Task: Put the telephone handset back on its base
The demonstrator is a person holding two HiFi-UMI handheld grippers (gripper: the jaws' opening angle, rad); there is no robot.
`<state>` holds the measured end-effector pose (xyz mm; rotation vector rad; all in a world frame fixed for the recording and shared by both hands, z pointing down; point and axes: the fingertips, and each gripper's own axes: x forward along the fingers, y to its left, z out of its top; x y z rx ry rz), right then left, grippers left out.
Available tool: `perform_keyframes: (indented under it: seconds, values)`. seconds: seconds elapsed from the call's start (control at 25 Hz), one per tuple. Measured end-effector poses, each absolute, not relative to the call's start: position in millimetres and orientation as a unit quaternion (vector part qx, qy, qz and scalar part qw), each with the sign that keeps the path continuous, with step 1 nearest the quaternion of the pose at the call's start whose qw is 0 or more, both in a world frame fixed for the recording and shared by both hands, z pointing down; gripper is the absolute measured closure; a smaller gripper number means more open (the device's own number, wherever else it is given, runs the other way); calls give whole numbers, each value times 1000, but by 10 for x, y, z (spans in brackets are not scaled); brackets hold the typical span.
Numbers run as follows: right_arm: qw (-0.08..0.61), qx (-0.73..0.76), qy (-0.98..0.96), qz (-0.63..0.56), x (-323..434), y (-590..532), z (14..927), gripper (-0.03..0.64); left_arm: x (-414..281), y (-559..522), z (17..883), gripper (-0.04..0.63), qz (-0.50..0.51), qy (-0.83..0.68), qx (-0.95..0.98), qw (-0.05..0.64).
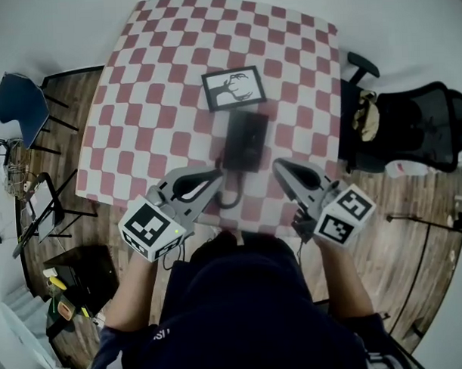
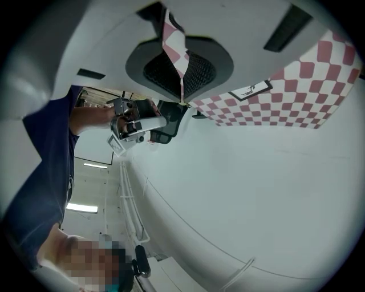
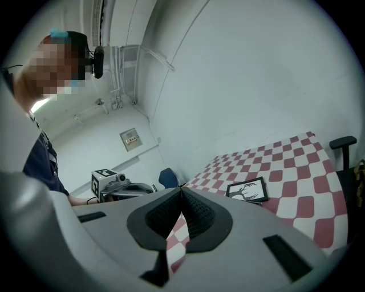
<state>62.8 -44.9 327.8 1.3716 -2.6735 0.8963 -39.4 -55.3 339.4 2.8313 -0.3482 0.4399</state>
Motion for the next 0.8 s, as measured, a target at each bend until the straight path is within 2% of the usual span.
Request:
perform_keyframes:
  seconds: [0.8]
  values:
    - [16, 427, -866, 262, 477, -246, 3140, 601, -635, -595, 3223, 557, 113, -215, 963, 120]
